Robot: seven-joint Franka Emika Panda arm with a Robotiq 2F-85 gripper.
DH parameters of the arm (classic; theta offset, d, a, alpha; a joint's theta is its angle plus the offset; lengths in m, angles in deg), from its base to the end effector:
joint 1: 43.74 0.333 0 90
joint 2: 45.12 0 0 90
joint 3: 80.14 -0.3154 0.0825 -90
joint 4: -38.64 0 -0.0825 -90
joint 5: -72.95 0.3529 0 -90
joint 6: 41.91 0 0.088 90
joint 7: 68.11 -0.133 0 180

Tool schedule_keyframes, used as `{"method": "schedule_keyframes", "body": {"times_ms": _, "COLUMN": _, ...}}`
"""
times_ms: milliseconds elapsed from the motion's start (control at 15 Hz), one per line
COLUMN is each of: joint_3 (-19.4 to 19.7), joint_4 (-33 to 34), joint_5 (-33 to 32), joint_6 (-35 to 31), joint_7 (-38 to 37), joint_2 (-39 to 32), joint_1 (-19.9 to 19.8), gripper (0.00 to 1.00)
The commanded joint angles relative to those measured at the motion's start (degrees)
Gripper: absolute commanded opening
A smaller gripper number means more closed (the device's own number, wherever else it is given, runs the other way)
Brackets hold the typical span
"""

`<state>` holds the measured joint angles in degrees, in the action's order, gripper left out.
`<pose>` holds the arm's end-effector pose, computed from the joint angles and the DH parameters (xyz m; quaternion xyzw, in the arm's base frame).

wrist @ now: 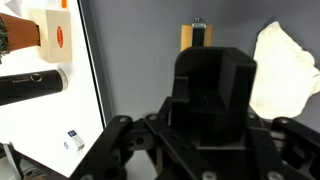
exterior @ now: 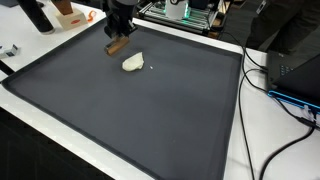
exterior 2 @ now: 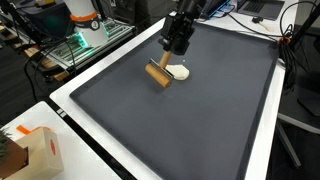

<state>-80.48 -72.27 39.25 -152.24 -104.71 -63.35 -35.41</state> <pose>0.5548 0.0316 0.3059 0.9512 -0.0884 -0.0477 0.2916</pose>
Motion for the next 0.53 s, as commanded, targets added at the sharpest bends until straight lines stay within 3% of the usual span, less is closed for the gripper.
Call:
{"method": "schedule_keyframes", "body": {"times_ms": 0, "joint_3": 0.4, "joint_4": 0.6, "joint_5": -0.9, "joint_6": 1.0, "joint_7": 1.8, "joint_2": 0.0, "joint_1": 0.5, "gripper": 0.24}}
{"method": "schedule_keyframes", "body": {"times_ms": 467, "joint_3": 0.3, "joint_4": 0.3, "joint_5": 0.0, "joint_6": 0.2, "joint_7": 6.4, "joint_2": 0.6, "joint_1": 0.0, "gripper": 0.24}}
